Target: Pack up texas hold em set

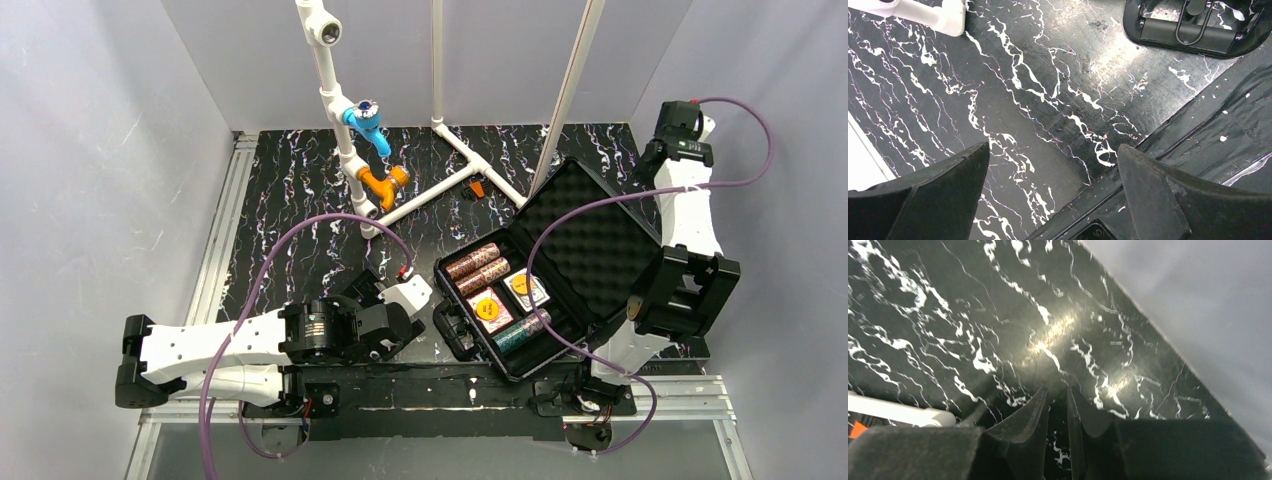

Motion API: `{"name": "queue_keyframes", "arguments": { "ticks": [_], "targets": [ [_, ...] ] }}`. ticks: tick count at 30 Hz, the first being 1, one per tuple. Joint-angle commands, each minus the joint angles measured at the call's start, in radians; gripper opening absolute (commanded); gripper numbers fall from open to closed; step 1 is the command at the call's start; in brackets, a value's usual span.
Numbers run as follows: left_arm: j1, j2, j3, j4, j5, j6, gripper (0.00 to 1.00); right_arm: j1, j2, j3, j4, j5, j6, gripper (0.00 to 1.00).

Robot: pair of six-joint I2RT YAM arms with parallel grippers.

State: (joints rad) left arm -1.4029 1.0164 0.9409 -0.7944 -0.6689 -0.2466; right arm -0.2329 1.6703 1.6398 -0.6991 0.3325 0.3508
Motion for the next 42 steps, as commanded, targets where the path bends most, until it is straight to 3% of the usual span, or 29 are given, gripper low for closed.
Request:
{"name": "queue_keyframes", "arguments": {
  "ticks": [1,8,17,26,42],
  "targets": [
    [-0.004,-0.016,0.004,-0.028,-0.011,-0.01,0.99,0.0,0.008,-0.062,0.02,-0.032,0.053,0.28],
    [-0.004,-0.025,0.004,-0.028,-0.005,-0.01,0.99,-0.004,0.042,-0.155,0.04,-0.04,0.071,0.27],
    [-0.003,-0.027,0.004,-0.028,-0.003,-0.007,0.99,-0.008,0.049,-0.191,0.04,-0.159,0.061,0.21],
    [-0.004,-0.03,0.004,-0.028,0.001,-0.006,0.99,0.005,-0.019,-0.285,0.06,-0.323,0.076,0.08],
    [-0.004,-0.024,0.001,-0.028,-0.001,-0.008,0.99,0.01,-0.118,-0.294,0.02,-0.464,0.036,0.08]
  ]
}}
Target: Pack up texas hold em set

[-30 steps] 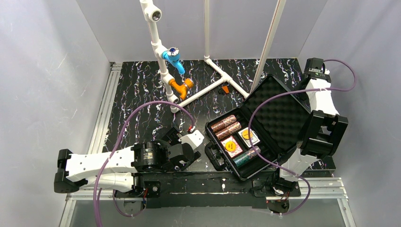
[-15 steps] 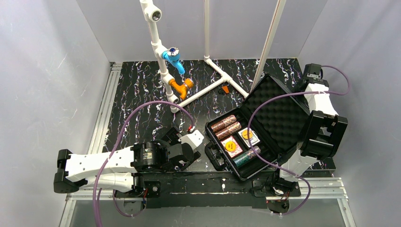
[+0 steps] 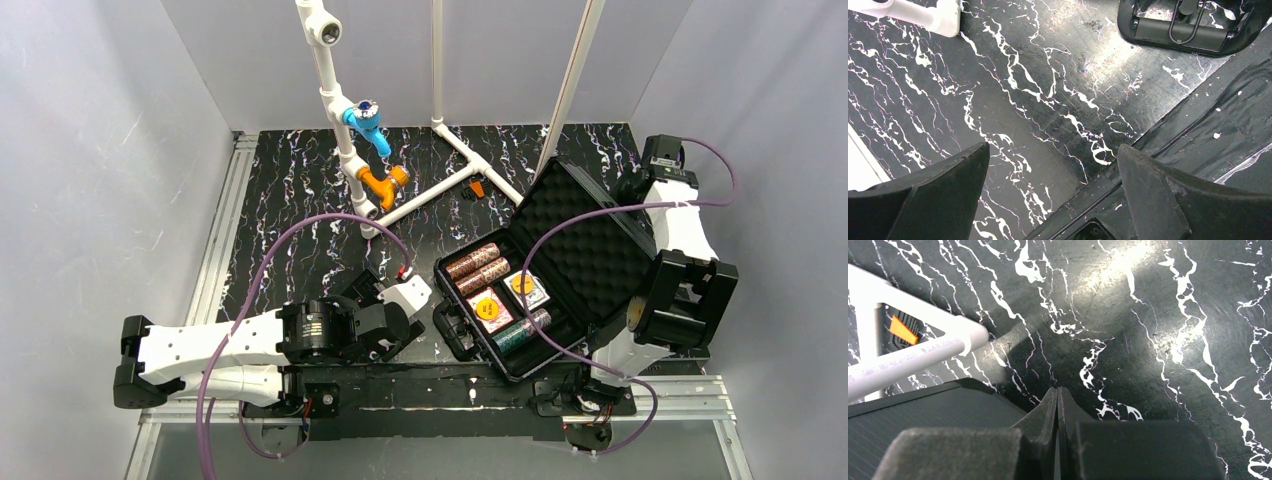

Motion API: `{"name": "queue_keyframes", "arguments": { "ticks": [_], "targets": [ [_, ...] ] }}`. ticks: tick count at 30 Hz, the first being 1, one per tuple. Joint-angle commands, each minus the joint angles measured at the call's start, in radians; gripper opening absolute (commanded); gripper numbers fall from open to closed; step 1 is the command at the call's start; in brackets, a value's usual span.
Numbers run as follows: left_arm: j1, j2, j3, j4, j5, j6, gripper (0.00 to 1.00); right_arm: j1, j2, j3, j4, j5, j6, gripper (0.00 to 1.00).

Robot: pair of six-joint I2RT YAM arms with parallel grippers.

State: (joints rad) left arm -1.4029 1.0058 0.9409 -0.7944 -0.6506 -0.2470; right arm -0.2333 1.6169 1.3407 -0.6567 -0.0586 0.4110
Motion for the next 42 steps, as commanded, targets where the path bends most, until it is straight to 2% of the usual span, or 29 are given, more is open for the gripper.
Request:
{"name": "queue_keyframes", "arguments": {
  "ticks": [1,13,28,37,42],
  "targets": [
    [-0.004,-0.013,0.001,-0.028,-0.021,-0.008,0.99,0.009,-0.069,0.002,-0.024,-0.077,-0.029,0.08],
    [-0.005,-0.006,-0.001,-0.027,-0.023,-0.009,0.99,0.034,-0.128,-0.052,-0.026,-0.175,-0.035,0.06],
    [-0.004,0.029,-0.004,-0.028,-0.046,-0.011,0.99,0.137,-0.228,-0.099,-0.059,-0.188,-0.035,0.06],
    [-0.004,0.04,-0.001,-0.038,-0.06,-0.015,0.99,0.205,-0.358,-0.207,-0.073,-0.226,-0.013,0.07],
    [-0.005,0.041,-0.001,-0.039,-0.059,-0.015,0.99,0.232,-0.379,-0.219,-0.079,-0.225,0.0,0.07]
  ]
}}
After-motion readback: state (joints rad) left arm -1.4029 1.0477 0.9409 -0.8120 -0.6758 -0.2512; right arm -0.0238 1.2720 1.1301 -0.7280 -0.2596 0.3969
